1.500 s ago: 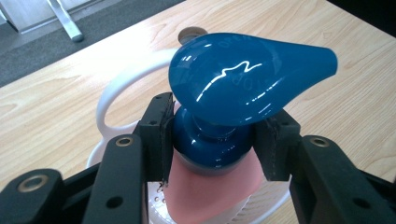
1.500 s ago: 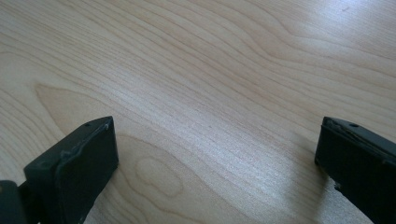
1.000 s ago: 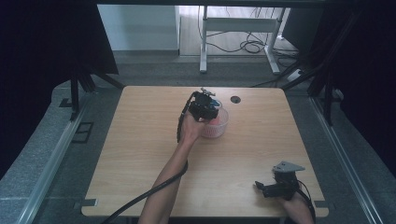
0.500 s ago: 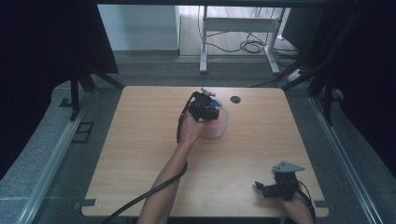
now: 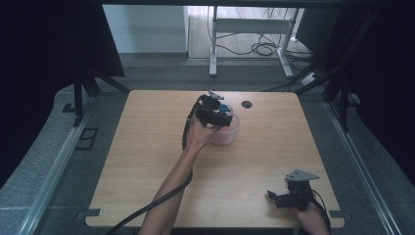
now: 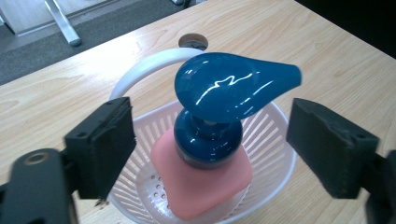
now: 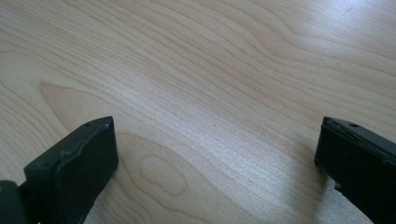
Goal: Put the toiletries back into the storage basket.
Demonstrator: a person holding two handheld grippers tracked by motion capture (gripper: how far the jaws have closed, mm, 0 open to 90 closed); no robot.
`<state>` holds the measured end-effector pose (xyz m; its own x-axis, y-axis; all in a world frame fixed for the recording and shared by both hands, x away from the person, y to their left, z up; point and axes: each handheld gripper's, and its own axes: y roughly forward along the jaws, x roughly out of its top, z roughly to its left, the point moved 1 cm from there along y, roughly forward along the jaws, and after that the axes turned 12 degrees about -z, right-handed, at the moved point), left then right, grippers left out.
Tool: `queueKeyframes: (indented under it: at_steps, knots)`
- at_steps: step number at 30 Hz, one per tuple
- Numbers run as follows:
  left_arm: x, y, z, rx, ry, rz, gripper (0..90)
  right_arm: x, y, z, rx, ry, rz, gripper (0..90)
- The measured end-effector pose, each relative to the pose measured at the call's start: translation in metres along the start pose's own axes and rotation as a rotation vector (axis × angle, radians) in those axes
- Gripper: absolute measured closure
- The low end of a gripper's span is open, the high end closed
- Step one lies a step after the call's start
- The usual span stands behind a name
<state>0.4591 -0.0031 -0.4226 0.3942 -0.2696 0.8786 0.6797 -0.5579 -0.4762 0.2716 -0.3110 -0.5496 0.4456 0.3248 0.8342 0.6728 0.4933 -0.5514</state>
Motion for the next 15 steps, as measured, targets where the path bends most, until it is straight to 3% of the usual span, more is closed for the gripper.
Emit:
queueKeyframes:
  at_steps: [15]
  knots:
    - [0.009,-0.019,-0.006,-0.032,0.047,-0.019,12.3,0.000,0.000,0.000,0.001,0.001,0.000,0.0]
